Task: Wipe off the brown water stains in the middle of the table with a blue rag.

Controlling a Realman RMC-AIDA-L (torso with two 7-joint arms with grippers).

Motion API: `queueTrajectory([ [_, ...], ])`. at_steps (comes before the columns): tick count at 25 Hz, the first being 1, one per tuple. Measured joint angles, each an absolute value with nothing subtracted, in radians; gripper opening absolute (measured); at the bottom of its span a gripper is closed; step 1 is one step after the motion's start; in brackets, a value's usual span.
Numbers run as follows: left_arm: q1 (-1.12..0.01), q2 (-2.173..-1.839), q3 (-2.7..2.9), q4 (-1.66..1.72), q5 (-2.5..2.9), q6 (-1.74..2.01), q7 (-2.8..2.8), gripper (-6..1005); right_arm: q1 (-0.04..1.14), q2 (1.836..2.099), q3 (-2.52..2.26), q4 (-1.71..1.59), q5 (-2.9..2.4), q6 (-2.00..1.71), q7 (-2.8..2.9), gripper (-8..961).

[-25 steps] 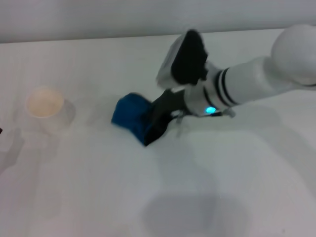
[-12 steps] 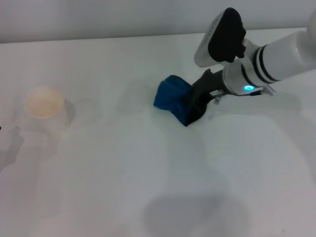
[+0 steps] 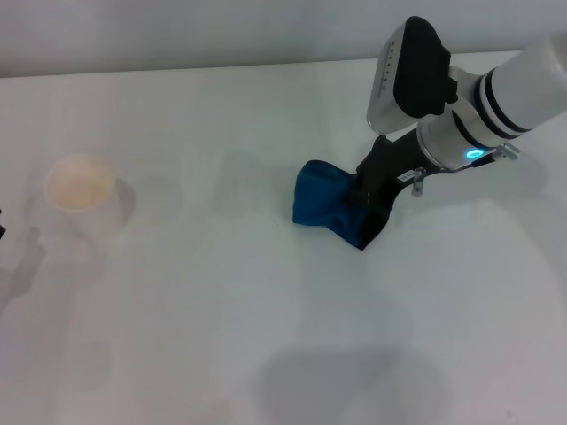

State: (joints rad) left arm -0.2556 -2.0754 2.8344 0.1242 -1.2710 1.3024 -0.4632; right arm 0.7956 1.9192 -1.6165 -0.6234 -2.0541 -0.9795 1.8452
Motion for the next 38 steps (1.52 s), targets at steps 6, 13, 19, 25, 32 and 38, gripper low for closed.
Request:
queueTrajectory([
  [6,-0.256,-2.075,2.836,0.124,-1.270,1.302,-0.463,891,0.794,1.931,-1.617,-0.656,-2.111,-1.005,1.836,63],
  [13,-0.256,-2.079,2.839,0.125,-1.267,1.302,-0.463,892,0.788,1.964,-1.616,-0.678,-2.179,-0.966,1.824,63],
  [19,-0.253,-2.078,2.839,0.129,-1.267,1.302,-0.463,891,0.735,1.975,-1.607,-0.745,-2.180,-0.924,1.823,240],
  [25,-0.257,-2.077,2.839,0.130,-1.267,1.302,-0.463,892,0.687,1.987,-1.485,-0.798,-2.174,-0.975,1.811,375],
  [32,-0.262,-2.079,2.839,0.134,-1.266,1.312,-0.462,892,0.564,2.016,-1.242,-0.796,-1.839,-0.941,1.711,611],
  [38,-0.257,-2.081,2.836,0.141,-1.266,1.314,-0.466,892,0.483,2.013,-1.137,-0.671,-1.311,-0.965,1.505,823],
])
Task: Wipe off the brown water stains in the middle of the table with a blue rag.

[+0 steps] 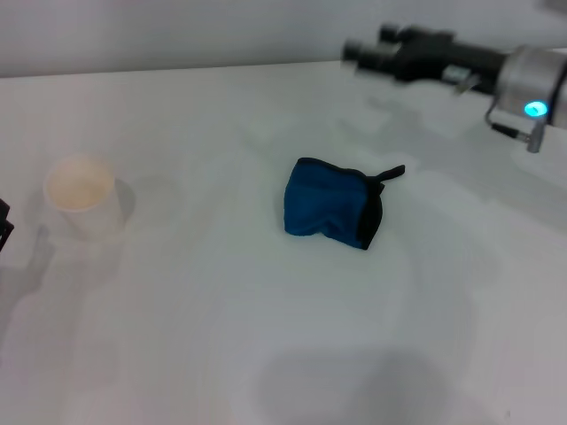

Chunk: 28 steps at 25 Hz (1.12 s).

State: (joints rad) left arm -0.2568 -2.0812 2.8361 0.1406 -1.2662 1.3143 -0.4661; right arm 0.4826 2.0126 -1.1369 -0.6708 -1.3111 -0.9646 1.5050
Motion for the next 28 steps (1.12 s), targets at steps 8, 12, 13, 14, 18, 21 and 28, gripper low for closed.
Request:
queueTrajectory([
  [8,-0.251,-2.082,2.831,0.166,-1.277,1.353,-0.510,891,0.462,2.012,-0.883,-0.263,-0.797,-1.215,1.111,828],
  [12,-0.251,-2.083,2.830,0.175,-1.323,1.354,-0.597,891,0.450,2.019,-0.873,-0.190,-0.765,-1.182,0.738,829],
  [13,-0.252,-2.083,2.830,0.177,-1.332,1.355,-0.620,891,0.453,2.022,-0.873,-0.163,-0.747,-1.170,0.654,829],
  [14,-0.252,-2.083,2.830,0.177,-1.336,1.354,-0.630,891,0.459,2.024,-0.873,-0.130,-0.713,-1.157,0.555,829],
  [18,-0.252,-2.084,2.830,0.174,-1.341,1.348,-0.623,889,0.502,2.028,-0.872,0.010,-0.536,-1.140,0.307,830],
  [21,-0.252,-2.085,2.830,0.171,-1.366,1.341,-0.597,888,0.508,2.028,-0.873,0.033,-0.503,-1.142,0.274,830],
  [28,-0.255,-2.082,2.830,0.171,-1.502,1.330,-0.617,888,0.493,2.028,-0.869,0.033,-0.494,-1.144,0.272,831],
])
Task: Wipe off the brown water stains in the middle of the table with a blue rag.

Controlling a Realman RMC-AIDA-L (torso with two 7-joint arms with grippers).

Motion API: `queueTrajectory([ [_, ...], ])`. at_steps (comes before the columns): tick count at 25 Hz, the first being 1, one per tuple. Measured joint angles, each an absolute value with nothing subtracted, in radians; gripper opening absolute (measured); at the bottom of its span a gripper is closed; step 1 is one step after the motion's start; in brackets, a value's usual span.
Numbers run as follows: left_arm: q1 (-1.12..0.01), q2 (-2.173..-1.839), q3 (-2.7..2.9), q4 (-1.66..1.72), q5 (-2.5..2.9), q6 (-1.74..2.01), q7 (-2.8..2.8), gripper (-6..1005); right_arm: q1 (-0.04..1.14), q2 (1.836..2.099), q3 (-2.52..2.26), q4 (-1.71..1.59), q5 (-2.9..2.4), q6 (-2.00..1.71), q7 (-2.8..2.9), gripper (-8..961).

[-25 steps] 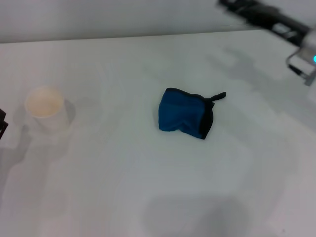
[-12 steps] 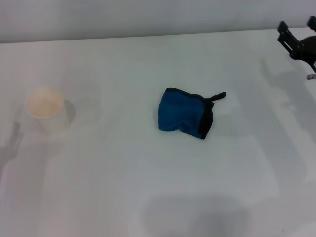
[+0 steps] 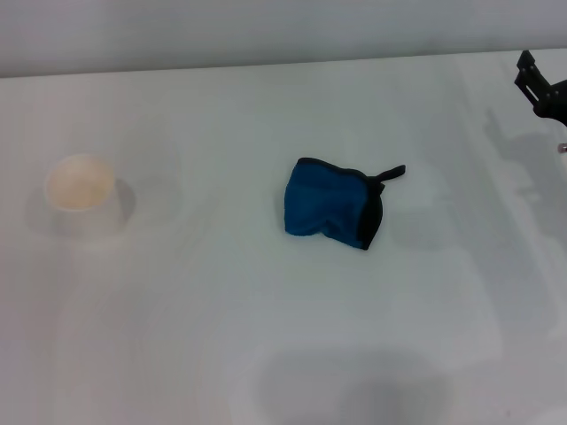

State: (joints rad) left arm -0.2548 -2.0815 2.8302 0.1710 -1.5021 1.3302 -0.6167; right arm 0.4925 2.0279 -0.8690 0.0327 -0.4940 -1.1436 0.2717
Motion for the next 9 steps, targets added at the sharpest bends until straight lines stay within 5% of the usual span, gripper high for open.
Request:
queueTrajectory([
  [9,-0.274,-2.076,2.830,0.161,-1.609,1.231,-0.643,888,0.494,2.028,-0.868,0.030,-0.492,-1.142,0.276,832],
])
